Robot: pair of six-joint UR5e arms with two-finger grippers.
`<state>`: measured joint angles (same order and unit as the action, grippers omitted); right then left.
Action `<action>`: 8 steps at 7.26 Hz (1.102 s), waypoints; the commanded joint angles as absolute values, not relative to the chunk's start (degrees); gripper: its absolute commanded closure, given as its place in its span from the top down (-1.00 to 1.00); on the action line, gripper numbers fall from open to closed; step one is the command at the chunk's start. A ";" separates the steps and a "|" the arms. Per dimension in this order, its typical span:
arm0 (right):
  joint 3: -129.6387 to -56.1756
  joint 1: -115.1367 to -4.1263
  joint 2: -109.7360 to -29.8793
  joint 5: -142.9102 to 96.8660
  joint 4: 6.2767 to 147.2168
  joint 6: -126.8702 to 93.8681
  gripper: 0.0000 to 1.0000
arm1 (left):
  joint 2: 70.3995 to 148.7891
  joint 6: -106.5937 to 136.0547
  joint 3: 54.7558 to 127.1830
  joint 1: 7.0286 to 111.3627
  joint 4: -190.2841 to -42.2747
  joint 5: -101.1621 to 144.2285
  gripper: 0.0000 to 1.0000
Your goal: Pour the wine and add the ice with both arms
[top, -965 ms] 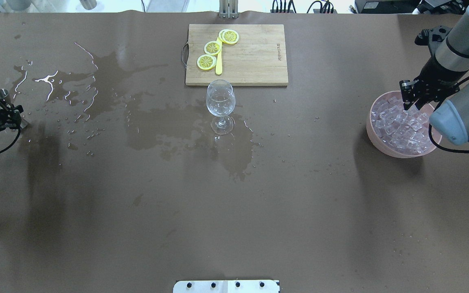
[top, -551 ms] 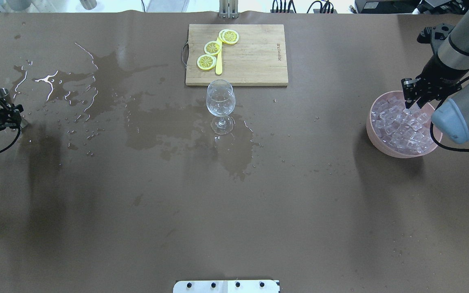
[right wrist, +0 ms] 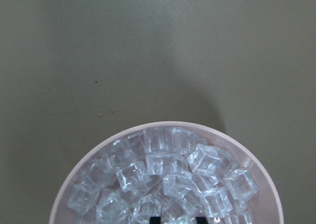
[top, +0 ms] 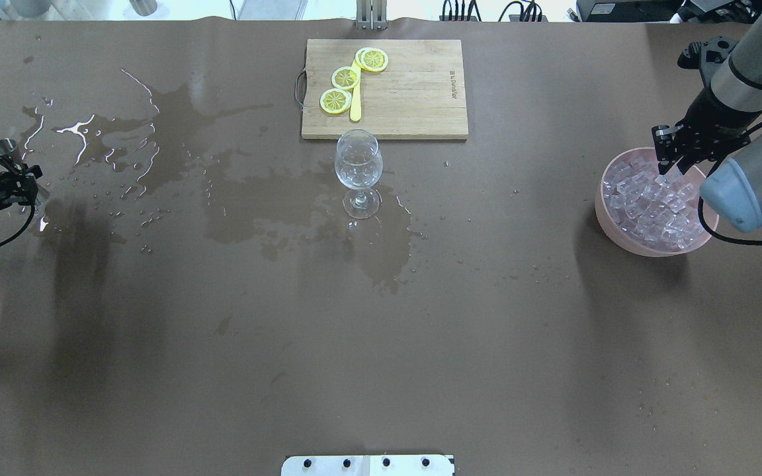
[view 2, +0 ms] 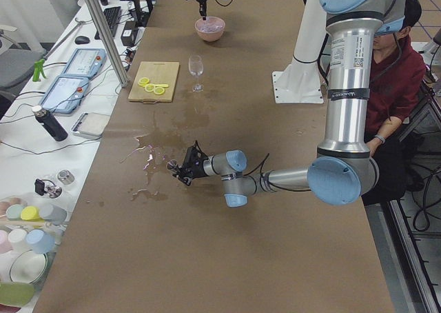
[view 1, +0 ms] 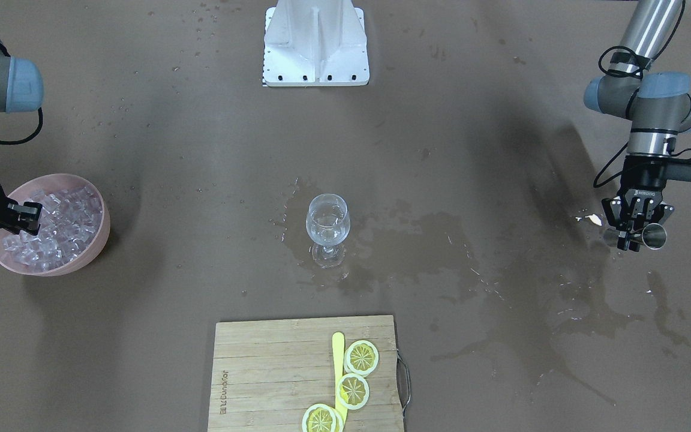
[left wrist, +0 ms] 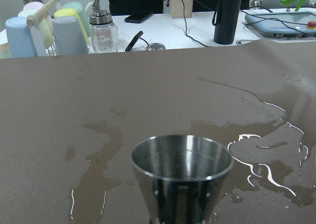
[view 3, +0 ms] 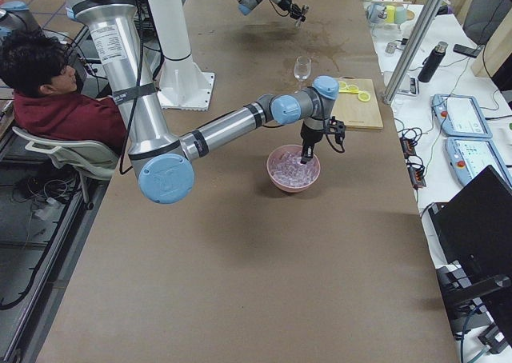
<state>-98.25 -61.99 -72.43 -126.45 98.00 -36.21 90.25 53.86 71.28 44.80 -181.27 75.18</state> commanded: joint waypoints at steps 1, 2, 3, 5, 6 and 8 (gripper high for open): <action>-98.35 -62.31 -72.25 -126.65 98.00 -36.21 -0.72 | 92.97 53.62 71.54 46.92 -181.50 76.37 -1.00; -98.44 -62.66 -72.16 -126.65 98.00 -36.21 -0.72 | 95.34 53.61 71.63 48.06 -180.89 76.90 -1.00; -99.22 -62.67 -72.25 -126.65 98.00 -36.21 -0.72 | 97.71 53.61 71.63 48.34 -178.79 76.90 -1.00; -99.58 -62.75 -72.16 -126.74 98.26 -36.30 -0.72 | 104.47 53.70 71.72 48.60 -174.57 77.70 -1.00; -99.58 -62.75 -72.16 -126.74 98.26 -36.30 -0.72 | 105.55 53.53 71.98 48.86 -173.77 77.78 -1.00; -100.02 -62.84 -72.16 -126.74 98.44 -36.47 -0.72 | 109.49 53.61 76.70 50.45 -164.06 81.55 -1.00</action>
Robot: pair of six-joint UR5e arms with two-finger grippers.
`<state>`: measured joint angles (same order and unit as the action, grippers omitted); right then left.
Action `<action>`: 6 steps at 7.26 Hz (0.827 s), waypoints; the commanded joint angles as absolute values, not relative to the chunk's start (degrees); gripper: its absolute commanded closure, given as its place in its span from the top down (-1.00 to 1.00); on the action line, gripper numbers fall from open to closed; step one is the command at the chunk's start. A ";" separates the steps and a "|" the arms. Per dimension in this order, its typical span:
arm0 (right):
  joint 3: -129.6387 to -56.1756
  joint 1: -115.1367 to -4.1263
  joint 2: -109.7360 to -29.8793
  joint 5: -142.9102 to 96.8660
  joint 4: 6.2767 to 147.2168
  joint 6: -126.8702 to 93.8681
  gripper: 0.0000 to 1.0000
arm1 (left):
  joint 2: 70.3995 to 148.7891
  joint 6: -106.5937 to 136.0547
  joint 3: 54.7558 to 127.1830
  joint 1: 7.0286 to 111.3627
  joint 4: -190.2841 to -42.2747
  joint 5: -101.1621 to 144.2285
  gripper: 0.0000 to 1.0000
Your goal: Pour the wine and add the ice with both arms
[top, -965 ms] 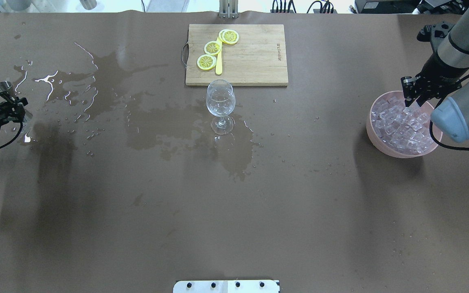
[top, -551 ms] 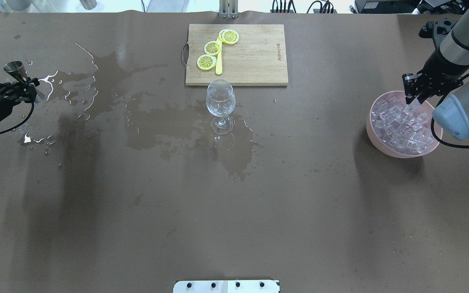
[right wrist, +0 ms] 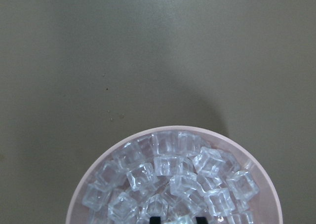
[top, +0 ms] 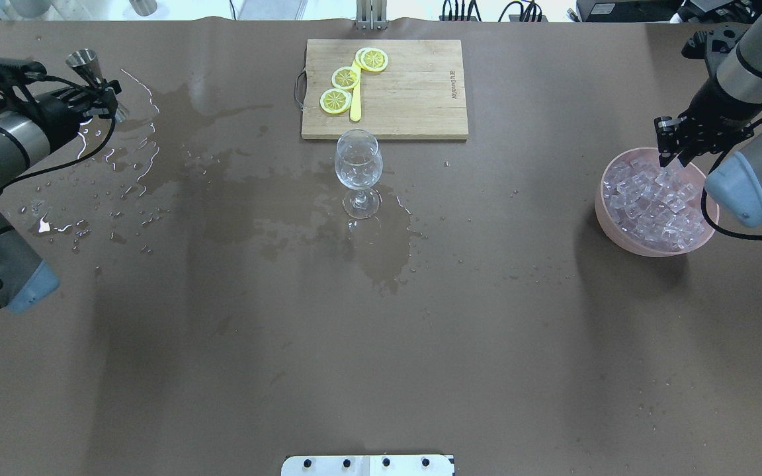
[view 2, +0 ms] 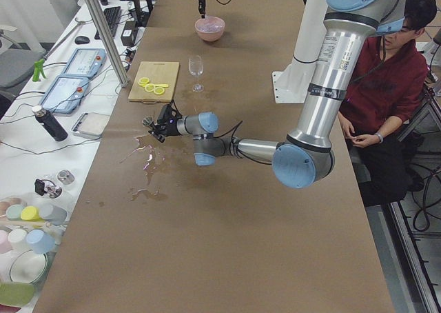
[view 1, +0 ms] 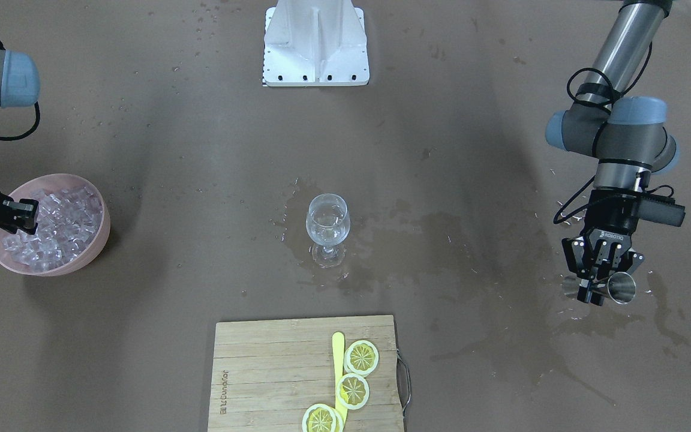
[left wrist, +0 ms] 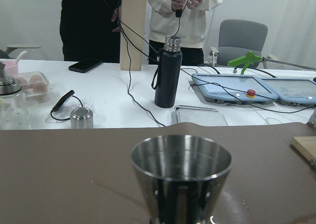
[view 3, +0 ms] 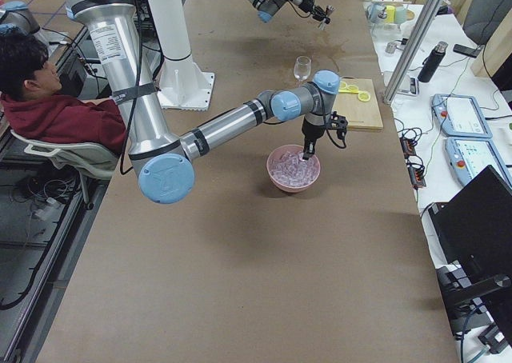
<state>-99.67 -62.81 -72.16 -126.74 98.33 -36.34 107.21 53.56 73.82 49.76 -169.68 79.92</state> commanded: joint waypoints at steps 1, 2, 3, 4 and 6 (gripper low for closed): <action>-100.02 -62.93 -72.16 -126.74 98.44 -36.56 -0.73 | 109.51 53.70 78.90 50.45 -162.79 81.65 -1.00; -100.02 -63.02 -72.16 -126.74 98.52 -36.65 -0.73 | 110.47 53.70 78.93 50.19 -162.69 81.65 -1.00; -100.11 -63.10 -72.16 -126.83 98.53 -36.65 -0.73 | 112.22 53.88 79.10 50.10 -161.73 81.56 -1.00; -100.37 -63.11 -72.33 -126.83 98.53 -36.65 -0.73 | 113.63 53.96 79.71 49.84 -160.59 81.56 -1.00; -100.89 -63.19 -72.33 -127.00 98.61 -36.74 -0.73 | 115.31 56.66 81.55 46.42 -158.39 81.39 -1.00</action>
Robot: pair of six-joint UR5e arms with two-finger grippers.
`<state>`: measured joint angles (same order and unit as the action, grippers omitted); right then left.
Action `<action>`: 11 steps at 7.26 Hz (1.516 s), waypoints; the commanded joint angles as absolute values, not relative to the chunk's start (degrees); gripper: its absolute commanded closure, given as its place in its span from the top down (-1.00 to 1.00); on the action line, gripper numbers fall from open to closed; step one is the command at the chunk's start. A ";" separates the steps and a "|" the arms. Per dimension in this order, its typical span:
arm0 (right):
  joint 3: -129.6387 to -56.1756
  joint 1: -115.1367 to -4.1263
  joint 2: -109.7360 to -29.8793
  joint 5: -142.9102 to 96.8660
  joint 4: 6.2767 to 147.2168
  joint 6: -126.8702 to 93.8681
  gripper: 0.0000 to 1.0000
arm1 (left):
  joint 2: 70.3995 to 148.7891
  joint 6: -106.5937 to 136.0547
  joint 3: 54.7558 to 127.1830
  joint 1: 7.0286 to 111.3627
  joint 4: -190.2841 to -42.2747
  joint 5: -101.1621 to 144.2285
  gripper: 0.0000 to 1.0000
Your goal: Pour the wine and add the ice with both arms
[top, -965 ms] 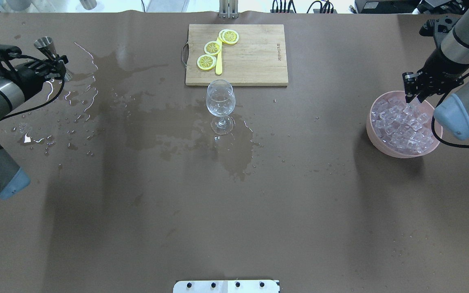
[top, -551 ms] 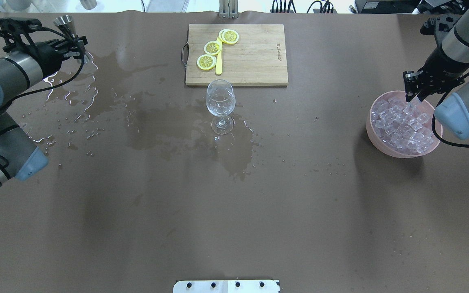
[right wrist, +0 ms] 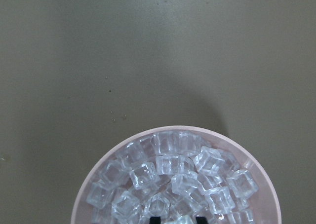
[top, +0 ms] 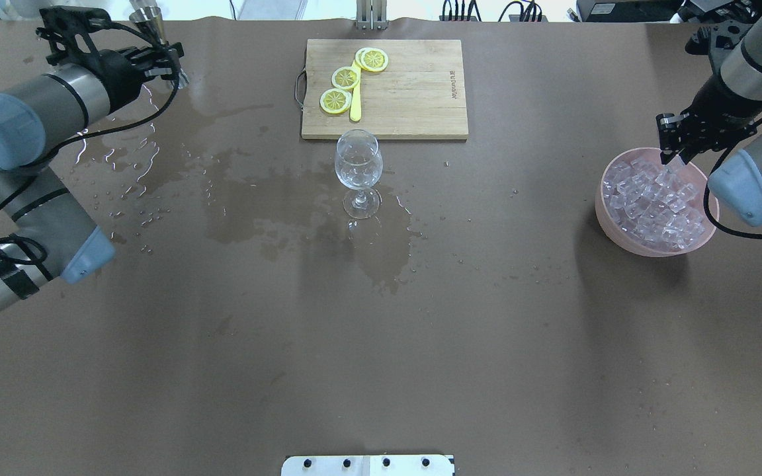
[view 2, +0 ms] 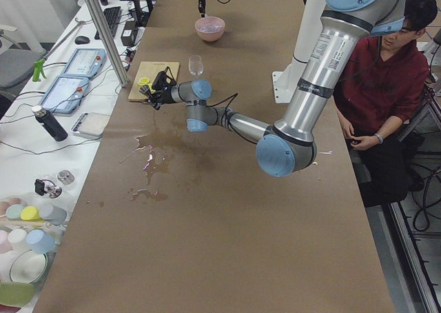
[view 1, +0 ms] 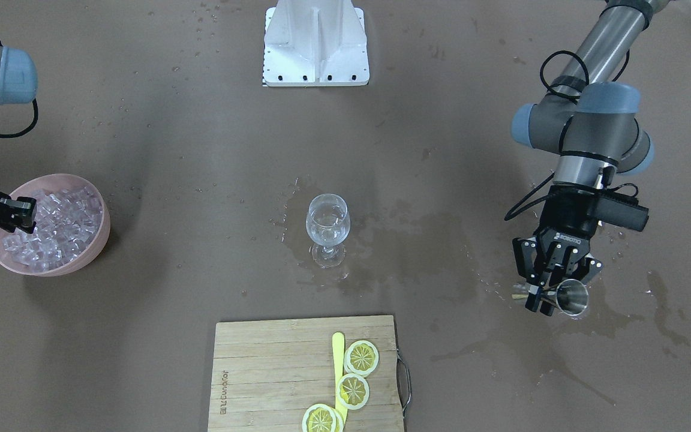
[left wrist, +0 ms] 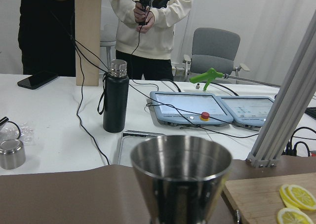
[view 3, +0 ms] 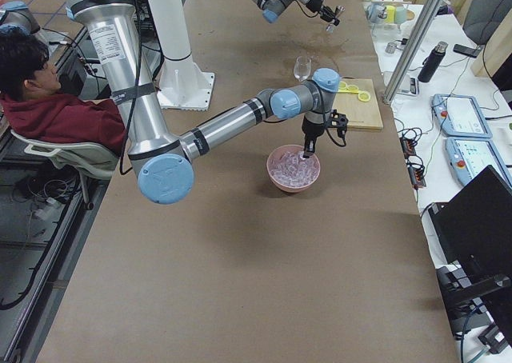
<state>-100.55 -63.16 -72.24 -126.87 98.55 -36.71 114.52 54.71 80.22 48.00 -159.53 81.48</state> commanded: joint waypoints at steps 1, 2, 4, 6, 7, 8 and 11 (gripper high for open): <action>-100.90 -63.37 -72.33 -127.18 98.61 -36.74 -0.73 | 117.31 58.43 81.56 44.93 -155.59 81.47 -1.00; -100.90 -63.46 -72.33 -127.26 98.61 -36.74 -0.73 | 117.59 58.36 83.30 44.91 -154.78 81.56 -1.00; -100.90 -64.16 -72.42 -129.10 98.61 -36.74 -0.73 | 118.03 56.61 86.04 44.56 -149.87 84.10 -1.00; -101.68 -64.25 -72.68 -129.73 98.70 -36.83 -0.73 | 119.88 48.28 86.04 44.12 -148.46 84.11 -1.00; -101.78 -64.25 -72.86 -129.73 98.70 -36.83 -0.73 | 120.06 46.34 85.87 43.86 -148.36 83.85 -1.00; -101.86 -64.25 -72.86 -129.81 98.70 -36.83 -0.73 | 119.88 43.36 86.22 43.42 -148.45 83.33 -1.00; -102.04 -64.34 -73.04 -129.81 98.70 -36.83 -0.73 | 119.88 36.06 88.24 39.92 -148.45 79.03 -1.00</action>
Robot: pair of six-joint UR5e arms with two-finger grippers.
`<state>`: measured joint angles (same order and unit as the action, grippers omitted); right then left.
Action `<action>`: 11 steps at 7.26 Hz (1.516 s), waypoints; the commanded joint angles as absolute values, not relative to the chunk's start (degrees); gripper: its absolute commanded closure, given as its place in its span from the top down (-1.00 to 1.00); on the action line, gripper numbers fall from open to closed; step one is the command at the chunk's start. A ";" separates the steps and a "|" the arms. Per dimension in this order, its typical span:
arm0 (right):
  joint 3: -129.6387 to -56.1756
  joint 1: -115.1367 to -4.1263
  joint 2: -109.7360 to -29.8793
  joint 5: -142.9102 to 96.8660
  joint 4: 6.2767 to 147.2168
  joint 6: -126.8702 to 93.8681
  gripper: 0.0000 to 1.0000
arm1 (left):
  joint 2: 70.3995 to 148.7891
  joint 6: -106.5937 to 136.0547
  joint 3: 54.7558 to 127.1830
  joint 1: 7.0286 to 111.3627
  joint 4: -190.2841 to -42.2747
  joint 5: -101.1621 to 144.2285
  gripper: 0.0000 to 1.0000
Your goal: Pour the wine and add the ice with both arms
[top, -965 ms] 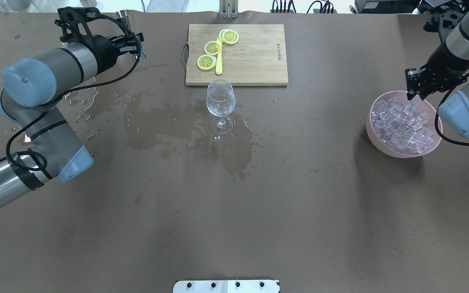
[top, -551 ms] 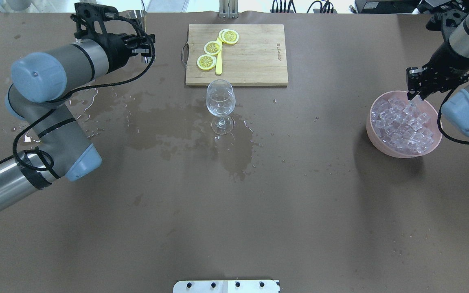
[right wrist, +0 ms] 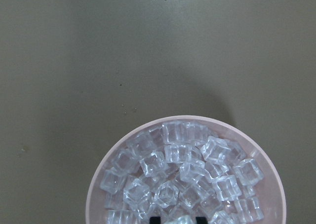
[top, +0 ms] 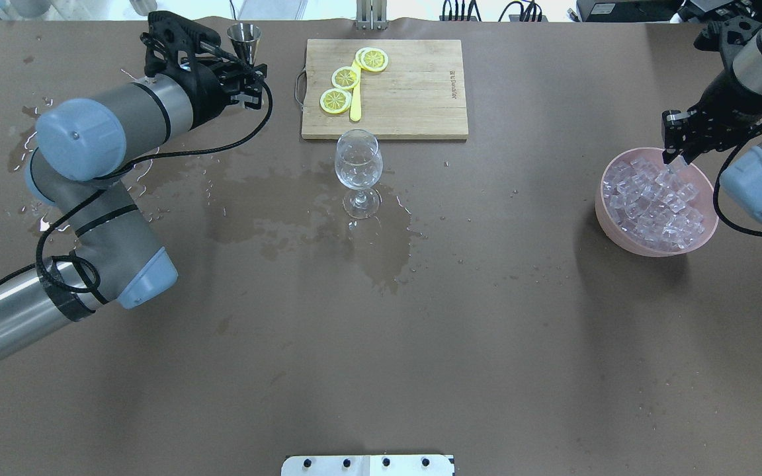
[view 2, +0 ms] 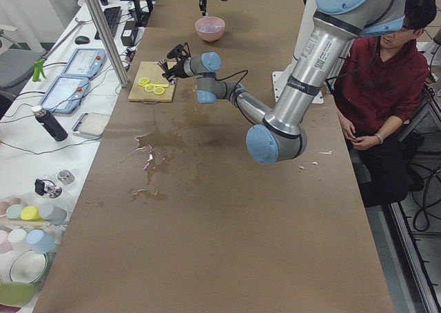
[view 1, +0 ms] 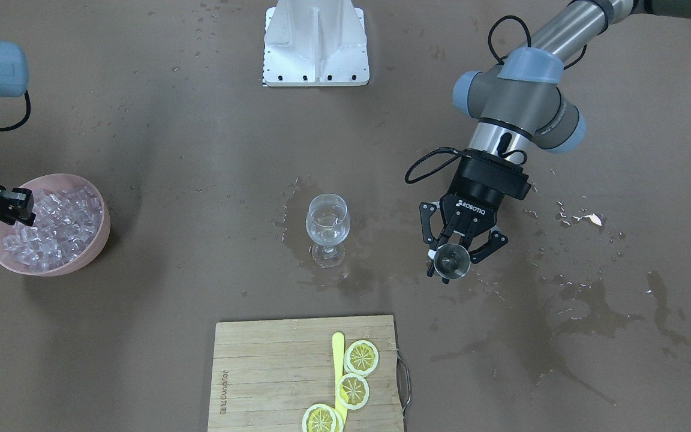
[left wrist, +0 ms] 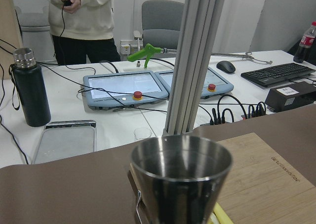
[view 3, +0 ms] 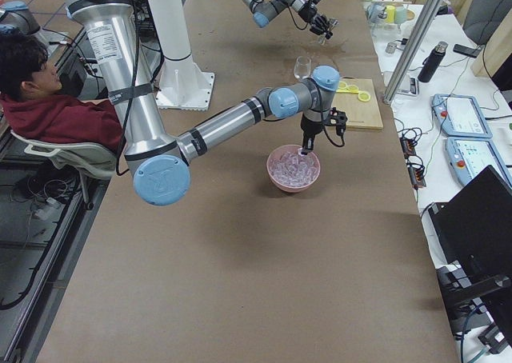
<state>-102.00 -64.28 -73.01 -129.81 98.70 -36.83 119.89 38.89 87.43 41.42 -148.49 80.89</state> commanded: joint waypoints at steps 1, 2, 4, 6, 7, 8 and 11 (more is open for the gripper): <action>-102.04 -64.34 -73.04 -129.81 98.70 -36.83 -0.73 | 119.97 33.69 88.59 38.34 -148.45 76.58 -1.00; -102.04 -64.42 -73.04 -129.81 98.70 -36.83 -0.73 | 119.97 31.31 89.12 36.93 -148.27 75.07 -1.00; -101.95 -64.34 -73.04 -129.81 98.70 -36.83 -0.73 | 120.06 25.79 91.31 35.60 -145.64 73.92 -1.00; -101.95 -64.34 -72.95 -129.81 98.79 -36.83 -0.73 | 119.97 18.41 92.46 35.33 -145.29 73.22 -1.00; -101.95 -64.25 -72.78 -129.73 99.22 -36.83 -0.73 | 119.88 17.67 93.85 34.64 -142.50 72.95 -1.00; -101.95 -64.25 -72.77 -129.73 99.32 -36.83 -0.73 | 120.58 14.01 93.95 34.02 -140.82 72.17 -1.00; -101.69 -64.16 -72.25 -129.64 99.40 -36.91 -0.73 | 120.41 7.68 93.60 30.41 -140.80 67.60 -1.00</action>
